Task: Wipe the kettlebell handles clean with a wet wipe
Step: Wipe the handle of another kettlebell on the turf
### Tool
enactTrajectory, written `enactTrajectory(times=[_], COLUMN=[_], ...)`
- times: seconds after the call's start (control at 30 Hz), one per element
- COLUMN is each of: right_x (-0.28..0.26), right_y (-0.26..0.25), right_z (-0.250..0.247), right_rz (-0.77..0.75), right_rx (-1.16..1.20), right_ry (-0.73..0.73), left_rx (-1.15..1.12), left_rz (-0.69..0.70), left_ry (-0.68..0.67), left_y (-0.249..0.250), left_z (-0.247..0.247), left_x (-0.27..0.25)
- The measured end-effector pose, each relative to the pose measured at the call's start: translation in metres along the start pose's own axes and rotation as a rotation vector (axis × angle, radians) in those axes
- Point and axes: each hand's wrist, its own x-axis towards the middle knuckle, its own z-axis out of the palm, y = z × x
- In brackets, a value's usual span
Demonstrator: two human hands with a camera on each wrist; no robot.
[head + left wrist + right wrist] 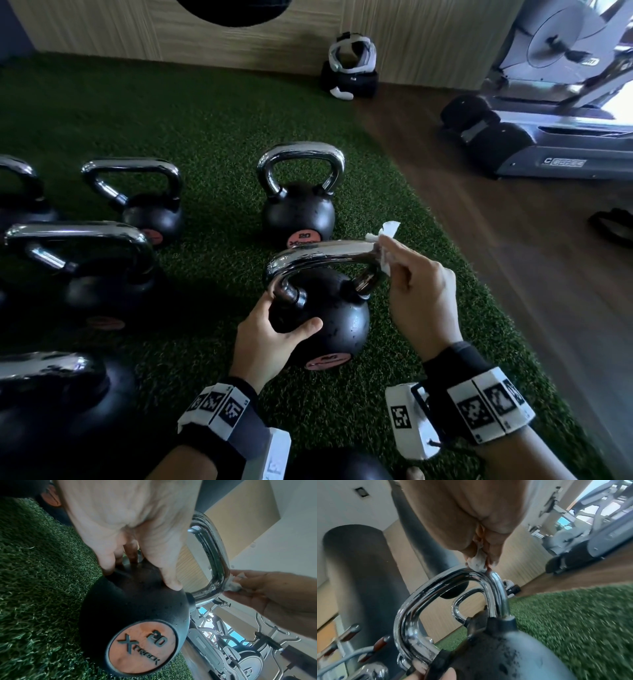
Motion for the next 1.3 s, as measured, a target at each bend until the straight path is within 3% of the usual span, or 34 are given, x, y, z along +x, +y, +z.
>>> enactTrajectory(times=[0.1,0.2,0.33,0.47,0.67,0.77,0.83,0.9,1.0,1.13,1.3], right_x=[-0.003,-0.006,-0.01,-0.019,-0.033,-0.038,-0.036,-0.03,-0.019,-0.01,-0.004], right_y=[0.022,0.033,0.031,0.035,0.049,0.04,0.028,0.015,-0.009,-0.033,-0.04], right_z=[0.003,0.006,0.011,0.022,0.009,-0.008,-0.019,-0.026,-0.033,-0.03,-0.017], right_rz=[0.277,0.557,0.648,0.728,0.596,0.644,0.671,0.619,0.478,0.344,0.195], right_rx=[0.048,0.434,0.62,0.578,0.227,0.426,0.619,0.682,0.751,0.824,0.614], right_ry=[-0.084,-0.167,-0.135,-0.3,-0.368,-0.46,-0.541,-0.583,-0.591,-0.582,-0.404], left_rx=[0.003,0.016,0.002,-0.016,0.124,0.43,0.477,0.204,-0.263,-0.501,-0.644], left_rz=[0.022,0.03,0.031,0.015,0.01,0.005,0.076,0.141,0.172,0.146,0.018], left_ry=[0.015,0.016,-0.005,-0.02,-0.099,-0.165,-0.139,-0.134,-0.267,-0.442,-0.414], left_y=[-0.001,-0.003,-0.003,0.0,0.017,0.028,0.038,0.05,0.074,0.095,0.102], left_z=[0.002,0.002,0.001,-0.001,-0.013,-0.031,-0.043,-0.05,-0.05,-0.046,-0.047], left_x=[-0.001,0.0,0.0,-0.001,-0.007,-0.015,-0.024,-0.033,-0.041,-0.043,-0.032])
